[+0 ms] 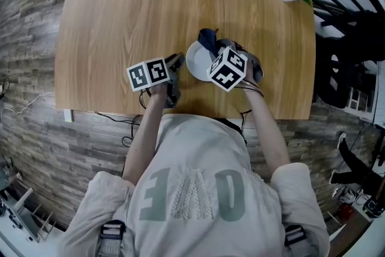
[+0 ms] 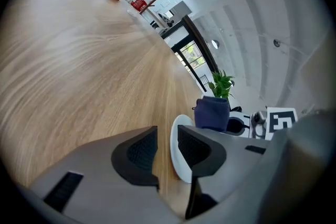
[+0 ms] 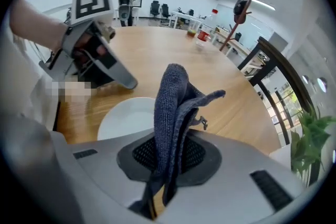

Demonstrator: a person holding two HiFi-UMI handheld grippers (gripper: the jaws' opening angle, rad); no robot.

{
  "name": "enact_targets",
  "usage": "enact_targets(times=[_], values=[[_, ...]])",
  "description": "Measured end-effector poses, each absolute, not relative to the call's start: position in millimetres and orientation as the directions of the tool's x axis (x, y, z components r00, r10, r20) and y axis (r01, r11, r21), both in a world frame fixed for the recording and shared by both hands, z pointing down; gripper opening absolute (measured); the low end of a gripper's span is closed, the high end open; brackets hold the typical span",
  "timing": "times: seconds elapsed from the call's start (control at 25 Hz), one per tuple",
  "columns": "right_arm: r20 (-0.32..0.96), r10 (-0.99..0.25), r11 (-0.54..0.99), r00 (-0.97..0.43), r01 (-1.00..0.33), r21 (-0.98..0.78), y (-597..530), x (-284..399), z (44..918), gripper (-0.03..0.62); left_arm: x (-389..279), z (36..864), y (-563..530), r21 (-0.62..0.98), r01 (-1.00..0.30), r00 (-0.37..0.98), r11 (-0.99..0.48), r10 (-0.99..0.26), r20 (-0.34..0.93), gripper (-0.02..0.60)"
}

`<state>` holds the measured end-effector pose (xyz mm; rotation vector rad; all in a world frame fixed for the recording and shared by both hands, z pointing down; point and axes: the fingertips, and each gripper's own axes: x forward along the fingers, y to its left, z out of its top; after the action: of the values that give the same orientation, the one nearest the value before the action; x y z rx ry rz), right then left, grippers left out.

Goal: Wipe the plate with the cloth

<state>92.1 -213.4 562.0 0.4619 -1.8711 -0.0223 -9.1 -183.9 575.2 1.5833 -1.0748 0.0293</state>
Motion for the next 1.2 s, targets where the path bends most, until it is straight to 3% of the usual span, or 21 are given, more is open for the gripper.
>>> enact_targets(times=[0.08, 0.12, 0.16, 0.56, 1.0, 1.2], values=[[0.905, -0.340, 0.910, -0.255, -0.331, 0.249, -228.7, 90.2, 565.0, 0.053, -17.9, 581.9, -177.9, 0.745, -0.661, 0.565, 0.093, -0.592, 0.575, 0.107], [0.905, -0.343, 0.909, -0.250, -0.332, 0.253, -233.5, 88.1, 566.8, 0.054, -21.2, 585.4, -174.7, 0.731, -0.676, 0.559, 0.095, -0.580, 0.593, 0.014], [0.906, -0.345, 0.909, -0.246, -0.327, 0.258, -236.8, 85.7, 568.6, 0.053, -23.3, 588.1, -172.9, 0.720, -0.687, 0.554, 0.099, -0.570, 0.607, 0.006], [0.916, -0.345, 0.933, -0.202, -0.183, 0.311, -224.6, 59.9, 577.8, 0.053, -12.2, 593.2, -173.0, 0.629, -0.777, 0.527, 0.036, -0.509, 0.681, 0.005], [0.939, -0.177, 0.983, -0.294, -0.099, 0.154, -150.4, 28.4, 580.3, 0.054, -25.1, 590.8, -176.5, 0.712, -0.692, 0.544, 0.124, -0.559, 0.626, 0.005], [0.939, -0.155, 0.988, -0.307, -0.065, 0.142, -130.1, 22.5, 577.7, 0.052, -26.1, 589.8, -177.5, 0.719, -0.684, 0.543, 0.126, -0.570, 0.617, 0.005]])
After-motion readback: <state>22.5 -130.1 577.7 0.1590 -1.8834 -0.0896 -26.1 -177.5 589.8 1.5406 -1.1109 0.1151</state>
